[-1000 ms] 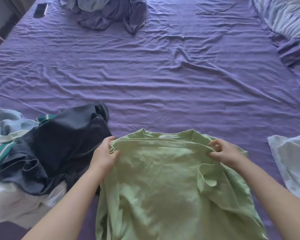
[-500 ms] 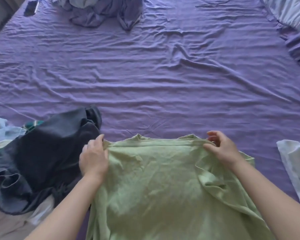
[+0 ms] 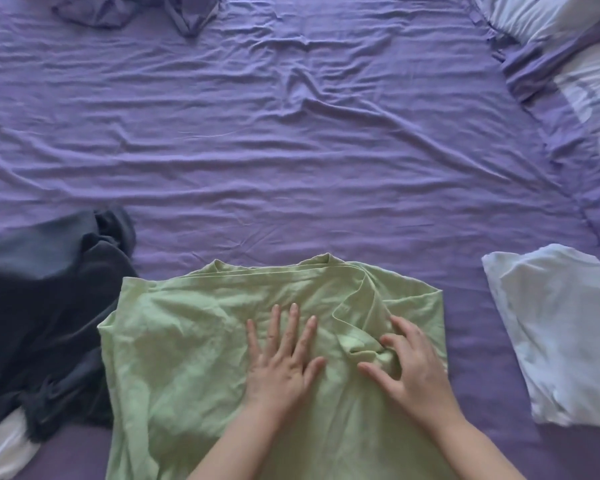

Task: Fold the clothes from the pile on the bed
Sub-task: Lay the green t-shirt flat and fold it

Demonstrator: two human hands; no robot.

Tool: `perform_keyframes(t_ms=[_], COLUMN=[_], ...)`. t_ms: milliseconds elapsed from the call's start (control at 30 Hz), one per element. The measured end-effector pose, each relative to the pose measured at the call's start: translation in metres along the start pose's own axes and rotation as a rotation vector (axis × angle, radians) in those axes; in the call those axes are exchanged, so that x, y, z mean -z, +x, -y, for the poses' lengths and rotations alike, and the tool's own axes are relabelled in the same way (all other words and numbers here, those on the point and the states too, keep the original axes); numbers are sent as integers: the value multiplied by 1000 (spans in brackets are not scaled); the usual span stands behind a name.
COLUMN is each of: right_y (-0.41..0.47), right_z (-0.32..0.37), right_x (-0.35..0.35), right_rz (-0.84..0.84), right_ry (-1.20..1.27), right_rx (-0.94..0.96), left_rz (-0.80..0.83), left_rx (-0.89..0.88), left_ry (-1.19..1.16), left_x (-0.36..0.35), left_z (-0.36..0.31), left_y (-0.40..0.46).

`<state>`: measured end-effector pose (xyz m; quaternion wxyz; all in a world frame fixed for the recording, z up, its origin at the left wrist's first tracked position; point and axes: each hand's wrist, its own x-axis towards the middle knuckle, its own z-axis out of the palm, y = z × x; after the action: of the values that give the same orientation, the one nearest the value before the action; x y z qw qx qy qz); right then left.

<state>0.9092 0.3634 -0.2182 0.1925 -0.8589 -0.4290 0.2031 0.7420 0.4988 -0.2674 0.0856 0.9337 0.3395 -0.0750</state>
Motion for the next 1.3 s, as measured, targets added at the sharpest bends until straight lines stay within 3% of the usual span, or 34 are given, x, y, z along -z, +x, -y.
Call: perform_keyframes(t_ms=[200,367,567,700,833,933,1067,1167,1300], right_y=[8,22,61,97,122,131,94,23,-77], right_z=[4,11,-19,-44,-65,-79,-80,-66,-59], right_x=[-6,0,61,106,127,119,79,42,7], right_rz=[-46,18,3,35,99,100,-51,-142,-219], right_ry=[174,307,577,637,367,187,274,472,473], right_rx=[-99,-204,-352,-350,-238,-276,-347,-369,-544], left_rz=[6,11,-41,-36,-4,19,14,-7,-18], left_rx=[8,71,22,-35,-154,-203,-147,-86,-86], left_ry=[8,-56,-108,-98,-72,-39,-51,-76,-15], left_x=[-1,-1,-2,9,12,3,-7,-10,-23], left_z=[-4,-30,-69,-98,-126,-139,-142,-128,-80], left_y=[-1,-10,-7,9,24,26,21,6,-49])
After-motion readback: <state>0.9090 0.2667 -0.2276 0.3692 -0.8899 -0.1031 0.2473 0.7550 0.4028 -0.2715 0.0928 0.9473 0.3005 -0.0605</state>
